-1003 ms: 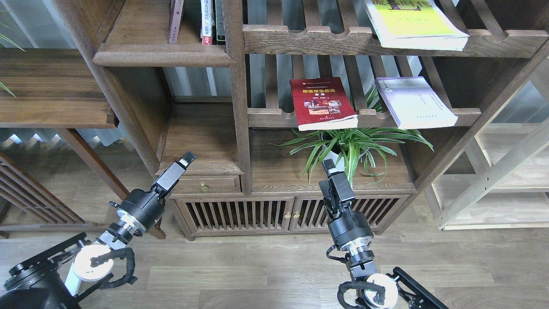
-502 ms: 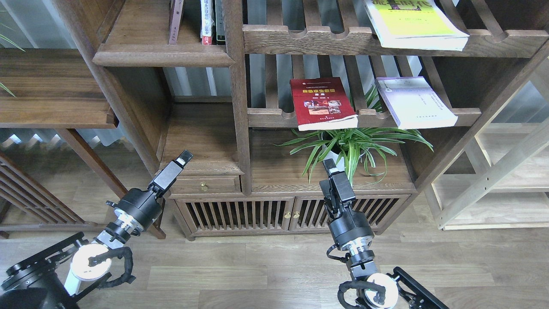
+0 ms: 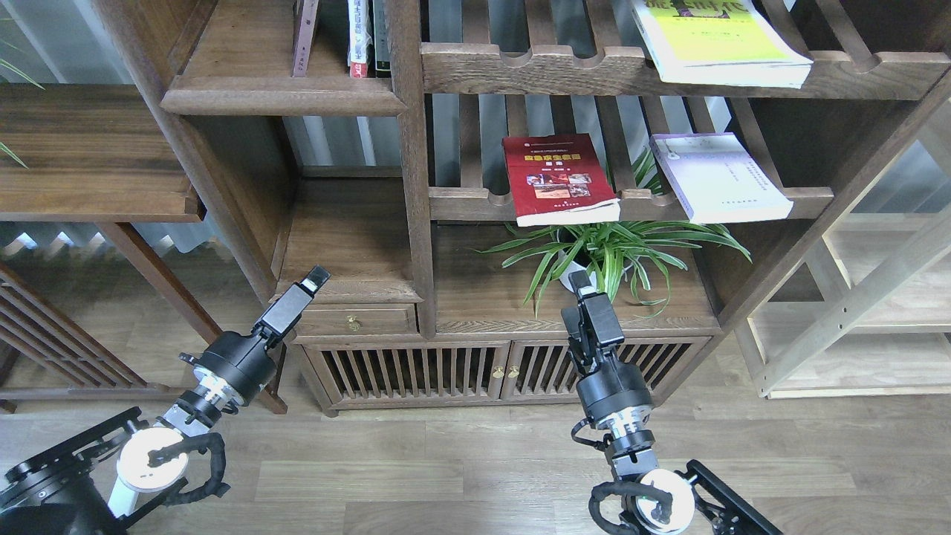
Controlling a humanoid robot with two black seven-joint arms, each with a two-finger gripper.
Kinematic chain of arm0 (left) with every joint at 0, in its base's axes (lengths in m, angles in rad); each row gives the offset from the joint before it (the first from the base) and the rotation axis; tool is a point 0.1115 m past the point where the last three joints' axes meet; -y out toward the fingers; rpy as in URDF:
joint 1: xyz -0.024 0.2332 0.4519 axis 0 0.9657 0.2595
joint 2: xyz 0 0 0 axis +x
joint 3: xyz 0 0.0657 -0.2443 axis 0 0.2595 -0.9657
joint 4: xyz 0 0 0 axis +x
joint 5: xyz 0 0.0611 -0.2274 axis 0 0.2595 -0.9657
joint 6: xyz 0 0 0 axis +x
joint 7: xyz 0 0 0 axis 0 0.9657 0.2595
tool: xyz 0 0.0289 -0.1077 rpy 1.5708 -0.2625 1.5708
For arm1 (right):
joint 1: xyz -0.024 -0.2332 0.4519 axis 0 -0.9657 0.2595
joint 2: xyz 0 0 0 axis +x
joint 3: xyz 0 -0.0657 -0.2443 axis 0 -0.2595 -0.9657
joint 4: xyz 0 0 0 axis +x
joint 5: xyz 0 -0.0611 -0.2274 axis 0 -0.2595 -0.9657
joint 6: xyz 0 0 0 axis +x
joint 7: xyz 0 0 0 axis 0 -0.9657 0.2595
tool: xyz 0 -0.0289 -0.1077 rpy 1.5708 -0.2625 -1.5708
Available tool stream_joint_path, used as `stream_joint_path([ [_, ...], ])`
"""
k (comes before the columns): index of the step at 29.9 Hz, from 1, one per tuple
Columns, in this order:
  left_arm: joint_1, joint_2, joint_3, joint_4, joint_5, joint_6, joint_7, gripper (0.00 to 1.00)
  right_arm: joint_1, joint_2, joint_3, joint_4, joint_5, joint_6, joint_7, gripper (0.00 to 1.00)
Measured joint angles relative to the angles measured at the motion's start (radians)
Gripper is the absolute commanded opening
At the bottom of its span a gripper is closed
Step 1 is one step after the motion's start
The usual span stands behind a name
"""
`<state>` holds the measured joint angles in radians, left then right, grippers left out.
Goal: Organize books on shelf
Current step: 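Raise both grippers toward the middle shelf, then move the right gripper toward the white book beside the plant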
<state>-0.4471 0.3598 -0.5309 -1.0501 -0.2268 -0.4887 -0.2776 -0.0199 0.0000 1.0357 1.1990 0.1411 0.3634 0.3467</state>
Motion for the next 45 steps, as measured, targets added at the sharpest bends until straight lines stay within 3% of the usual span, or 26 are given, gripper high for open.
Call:
stream_joint_path([
  [12, -0.001, 0.003, -0.004, 0.001, 0.000, 0.000, 0.000, 0.99, 0.003, 0.000, 0.074, -0.012, 0.007, -0.007, 0.000, 1.00],
  [24, -0.007, -0.001, -0.008, -0.014, -0.003, 0.000, 0.002, 0.99, 0.145, -0.007, 0.230, -0.228, 0.012, -0.009, -0.010, 1.00],
  [41, -0.011, 0.003, -0.012, -0.026, -0.003, 0.000, 0.001, 0.99, 0.219, -0.109, 0.301, -0.342, 0.058, -0.016, -0.020, 1.00],
  [45, -0.009, 0.010, -0.012, -0.037, -0.003, 0.000, 0.001, 0.99, 0.229, -0.113, 0.305, -0.363, 0.071, -0.020, -0.041, 1.00],
])
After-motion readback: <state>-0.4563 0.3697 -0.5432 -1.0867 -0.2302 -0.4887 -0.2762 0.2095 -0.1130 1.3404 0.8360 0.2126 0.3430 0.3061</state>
